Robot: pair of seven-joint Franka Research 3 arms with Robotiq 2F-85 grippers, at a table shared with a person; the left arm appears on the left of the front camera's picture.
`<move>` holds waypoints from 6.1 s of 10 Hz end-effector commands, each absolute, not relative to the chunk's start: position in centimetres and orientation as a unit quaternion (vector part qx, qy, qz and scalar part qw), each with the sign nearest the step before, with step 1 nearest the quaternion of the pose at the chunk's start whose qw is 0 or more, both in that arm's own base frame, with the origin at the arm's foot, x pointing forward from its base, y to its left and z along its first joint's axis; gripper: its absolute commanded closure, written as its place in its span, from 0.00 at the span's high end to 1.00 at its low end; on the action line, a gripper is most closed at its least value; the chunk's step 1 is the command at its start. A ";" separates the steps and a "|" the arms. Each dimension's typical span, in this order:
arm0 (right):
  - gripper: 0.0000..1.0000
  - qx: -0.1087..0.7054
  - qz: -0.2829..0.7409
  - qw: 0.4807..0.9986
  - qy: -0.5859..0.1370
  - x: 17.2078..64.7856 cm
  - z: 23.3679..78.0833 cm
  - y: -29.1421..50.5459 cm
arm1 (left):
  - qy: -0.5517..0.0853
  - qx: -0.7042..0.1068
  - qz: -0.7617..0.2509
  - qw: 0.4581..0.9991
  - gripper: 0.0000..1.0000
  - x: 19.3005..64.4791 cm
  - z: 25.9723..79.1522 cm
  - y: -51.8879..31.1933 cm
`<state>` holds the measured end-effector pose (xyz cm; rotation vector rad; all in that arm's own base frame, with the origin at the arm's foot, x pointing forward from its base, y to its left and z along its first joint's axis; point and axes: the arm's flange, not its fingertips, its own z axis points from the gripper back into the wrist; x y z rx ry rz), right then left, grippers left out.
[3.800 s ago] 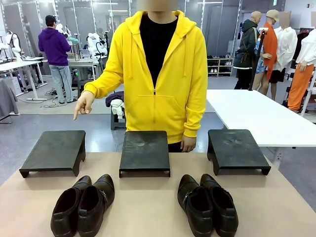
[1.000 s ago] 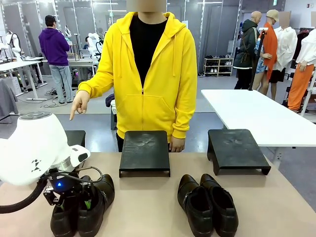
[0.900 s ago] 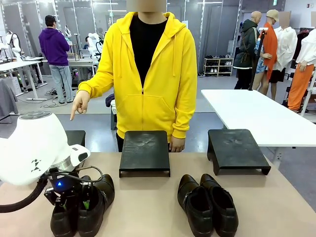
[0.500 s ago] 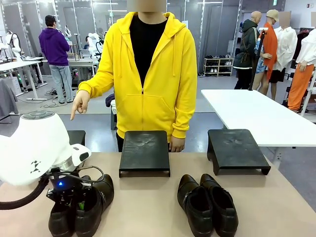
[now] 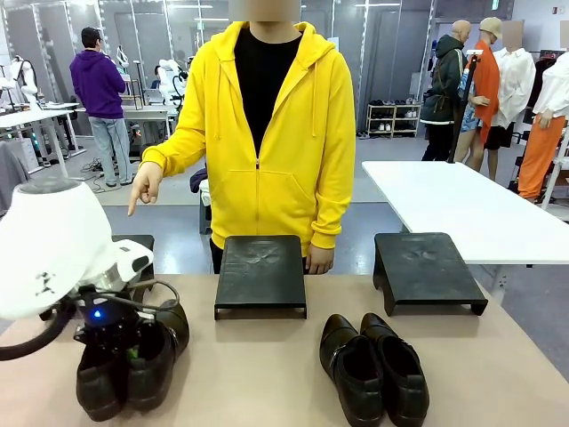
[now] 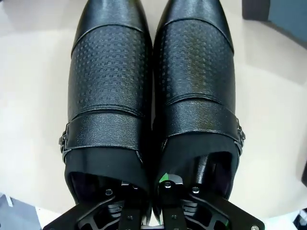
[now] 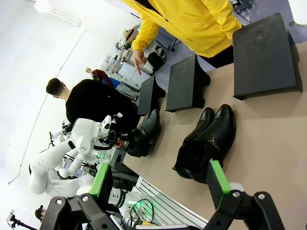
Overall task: Place the shoes on the stand as instructed by the person.
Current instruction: Pick up one pair of Shoes and place it on the Shoes Stand indicated by the person, then pick up another pair of Shoes and place it on the Shoes Stand indicated by the person.
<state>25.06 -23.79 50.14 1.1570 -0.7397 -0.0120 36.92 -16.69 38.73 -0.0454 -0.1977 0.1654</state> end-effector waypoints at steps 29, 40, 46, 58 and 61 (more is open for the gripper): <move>1.00 0.534 0.001 0.771 -0.347 25.0 50.3 -24.0 | -0.310 0.027 -0.058 0.949 0.08 55.6 45.6 0.2; 1.00 0.534 0.001 0.771 -0.347 25.0 50.3 -24.0 | -0.280 0.021 -0.030 0.959 0.44 59.4 41.3 0.2; 1.00 0.534 0.001 0.771 -0.347 25.0 50.3 -24.0 | -0.278 0.028 -0.036 0.959 1.00 59.3 42.5 0.2; 1.00 0.534 0.001 0.771 -0.347 25.0 50.3 -24.0 | -0.283 0.021 -0.041 0.958 1.00 59.1 42.4 0.5; 1.00 0.534 0.001 0.771 -0.347 25.0 50.3 -24.0 | -0.283 0.021 -0.041 0.958 1.00 59.1 42.4 0.5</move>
